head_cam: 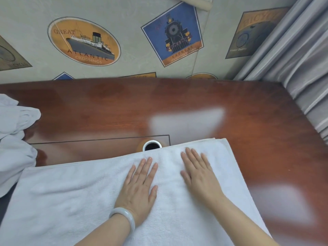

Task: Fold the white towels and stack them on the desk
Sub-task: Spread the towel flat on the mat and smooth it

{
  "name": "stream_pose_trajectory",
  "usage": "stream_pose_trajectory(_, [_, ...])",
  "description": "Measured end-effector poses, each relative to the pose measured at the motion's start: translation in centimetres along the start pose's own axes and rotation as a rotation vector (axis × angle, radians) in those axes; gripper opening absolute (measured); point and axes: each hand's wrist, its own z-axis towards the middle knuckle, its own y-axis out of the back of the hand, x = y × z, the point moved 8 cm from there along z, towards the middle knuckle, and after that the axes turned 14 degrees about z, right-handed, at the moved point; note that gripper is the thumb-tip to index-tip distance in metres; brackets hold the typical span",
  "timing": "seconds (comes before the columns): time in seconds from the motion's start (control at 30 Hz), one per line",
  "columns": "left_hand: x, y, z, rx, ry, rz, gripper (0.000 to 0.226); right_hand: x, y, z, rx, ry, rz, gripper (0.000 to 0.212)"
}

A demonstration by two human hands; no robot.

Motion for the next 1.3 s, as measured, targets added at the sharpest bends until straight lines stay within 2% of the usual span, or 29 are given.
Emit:
stream_pose_trajectory(0.03, [-0.1, -0.1, 0.0, 0.001, -0.002, 0.007, 0.062, -0.2, -1.3, -0.7, 0.086, 0.001, -0.034, 0.057])
stream_pose_trajectory(0.17, [0.2, -0.6, 0.1, 0.004, -0.042, 0.004, 0.060, -2.9, -0.8, 1.2, 0.080, -0.217, -0.120, 0.067])
stream_pose_trajectory(0.27, [3.7, -1.5, -0.6, 0.029, -0.009, 0.081, 0.057, -3.4, -1.0, 1.4, 0.135, -0.312, -0.172, 0.073])
stream_pose_trajectory(0.33, [8.7, -2.0, -2.5, 0.056, 0.179, 0.111, 0.060, -3.5, -0.9, 1.2, 0.168, -0.343, -0.174, 0.072])
stream_pose_trajectory(0.43, [17.4, -2.7, -8.2, 0.206, 0.712, 0.009, 0.059, -3.0, -0.6, 1.2, 0.172, -0.482, -0.191, 0.070])
stream_pose_trajectory(0.47, [18.3, -2.5, -10.0, 0.227, 0.836, -0.022, 0.061, -1.4, -0.8, 1.2, 0.133, -0.465, -0.208, 0.070])
stream_pose_trajectory(0.5, [17.7, -1.9, -10.7, 0.174, 0.825, -0.020, 0.061, 1.5, -1.2, 1.2, 0.082, -0.358, -0.209, 0.070])
stream_pose_trajectory(0.53, [16.0, -1.2, -10.8, 0.107, 0.731, -0.001, 0.061, 4.8, -2.5, 0.7, 0.076, -0.202, -0.176, 0.068])
stream_pose_trajectory(0.6, [10.8, -1.5, -10.5, 0.146, 0.403, 0.015, 0.059, 10.1, -6.3, -1.7, 0.170, 0.076, -0.130, 0.061])
stream_pose_trajectory(0.63, [9.4, -1.9, -10.6, 0.143, 0.295, 0.044, 0.058, 11.1, -7.6, -2.8, 0.214, 0.124, -0.123, 0.059])
stream_pose_trajectory(0.67, [9.5, -2.3, -10.8, 0.162, 0.273, 0.028, 0.058, 10.9, -8.2, -3.3, 0.232, 0.115, -0.108, 0.060])
stream_pose_trajectory(0.73, [13.2, -2.7, -11.3, 0.167, 0.397, -0.004, 0.061, 9.1, -8.0, -3.1, 0.189, 0.065, -0.107, 0.063])
stream_pose_trajectory(0.8, [18.9, -3.6, -12.8, 0.191, 0.608, -0.017, 0.060, 8.4, -7.5, -2.8, 0.171, 0.068, -0.143, 0.065])
stream_pose_trajectory(0.87, [23.9, -4.3, -14.9, 0.359, 0.823, -0.070, 0.059, 8.4, -7.8, -2.6, 0.196, 0.054, -0.144, 0.064])
stream_pose_trajectory(0.9, [25.1, -4.2, -15.5, 0.385, 0.857, -0.070, 0.060, 8.4, -8.0, -2.7, 0.204, 0.034, -0.143, 0.064])
stream_pose_trajectory(0.97, [24.8, -3.1, -15.2, 0.280, 0.771, -0.029, 0.059, 8.7, -8.2, -2.7, 0.186, -0.031, -0.133, 0.065])
stream_pose_trajectory(1.03, [21.8, -2.6, -13.3, 0.142, 0.545, 0.029, 0.060, 10.0, -8.5, -2.2, 0.161, -0.067, -0.123, 0.066])
stream_pose_trajectory(1.1, [18.3, -2.9, -11.5, 0.173, 0.320, 0.025, 0.058, 12.5, -9.3, -1.4, 0.191, 0.006, -0.141, 0.063])
stream_pose_trajectory(1.13, [17.9, -3.2, -11.0, 0.199, 0.294, 0.032, 0.059, 13.4, -9.9, -1.1, 0.215, 0.043, -0.148, 0.062])
stream_pose_trajectory(1.2, [20.2, -3.5, -10.6, 0.194, 0.365, 0.002, 0.063, 13.7, -10.7, -0.7, 0.264, 0.040, -0.157, 0.062])
stream_pose_trajectory(1.3, [27.0, -4.4, -11.7, 0.261, 0.643, -0.066, 0.059, 13.2, -11.0, -0.8, 0.238, 0.041, -0.197, 0.060])
